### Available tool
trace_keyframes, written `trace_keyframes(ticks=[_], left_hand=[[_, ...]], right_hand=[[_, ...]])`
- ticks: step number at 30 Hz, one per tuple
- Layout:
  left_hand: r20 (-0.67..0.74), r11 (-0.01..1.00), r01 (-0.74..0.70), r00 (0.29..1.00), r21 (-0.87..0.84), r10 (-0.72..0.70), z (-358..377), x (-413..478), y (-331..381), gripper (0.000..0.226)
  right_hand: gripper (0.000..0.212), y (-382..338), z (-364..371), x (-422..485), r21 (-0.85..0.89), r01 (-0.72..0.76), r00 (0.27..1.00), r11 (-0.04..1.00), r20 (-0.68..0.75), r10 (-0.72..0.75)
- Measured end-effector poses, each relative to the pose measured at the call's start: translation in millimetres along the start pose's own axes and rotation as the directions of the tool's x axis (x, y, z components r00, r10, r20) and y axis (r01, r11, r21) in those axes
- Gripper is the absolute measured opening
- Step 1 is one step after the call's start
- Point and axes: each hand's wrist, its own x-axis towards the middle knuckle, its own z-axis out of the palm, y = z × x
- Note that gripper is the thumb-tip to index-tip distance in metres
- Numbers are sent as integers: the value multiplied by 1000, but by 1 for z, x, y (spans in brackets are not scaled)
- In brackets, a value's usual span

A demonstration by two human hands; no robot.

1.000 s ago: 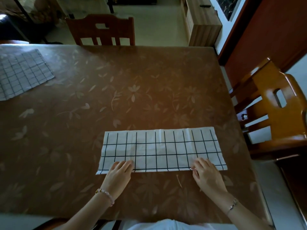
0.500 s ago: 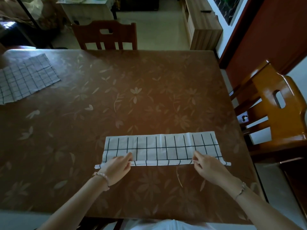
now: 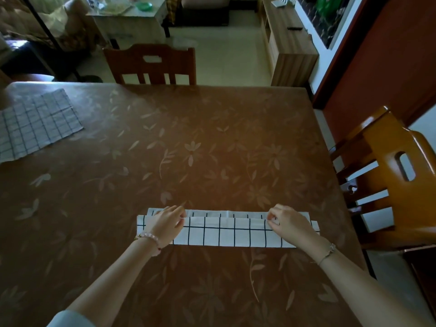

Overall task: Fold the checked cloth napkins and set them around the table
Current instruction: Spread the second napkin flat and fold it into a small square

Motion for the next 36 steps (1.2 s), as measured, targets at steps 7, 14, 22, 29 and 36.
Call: trace_keyframes(ticks=[7,14,22,29,36], left_hand=[[-15,999,53,998,8,-53,7,18,-4,13],[-110,994,71,992,89,-61,14,29,-3,7],[-114,987,98,990,126,-84,22,32,-1,5],[-147,982,134,983,135,-114,29,28,0,9],[-302,980,104,952,172,-48,21,24,21,27]], right_hand=[[18,6,4,23,-37,-22,999,999,-33,21],[18,9,10,29,-64,-39,994,997,-106,32],[16,11,15,30,-81,-57,988,995,-148,44],[16,13,23,27,-86,-89,978,992,-197,71],[28,-16,26,7,-47,-56,891,997,-453,29]])
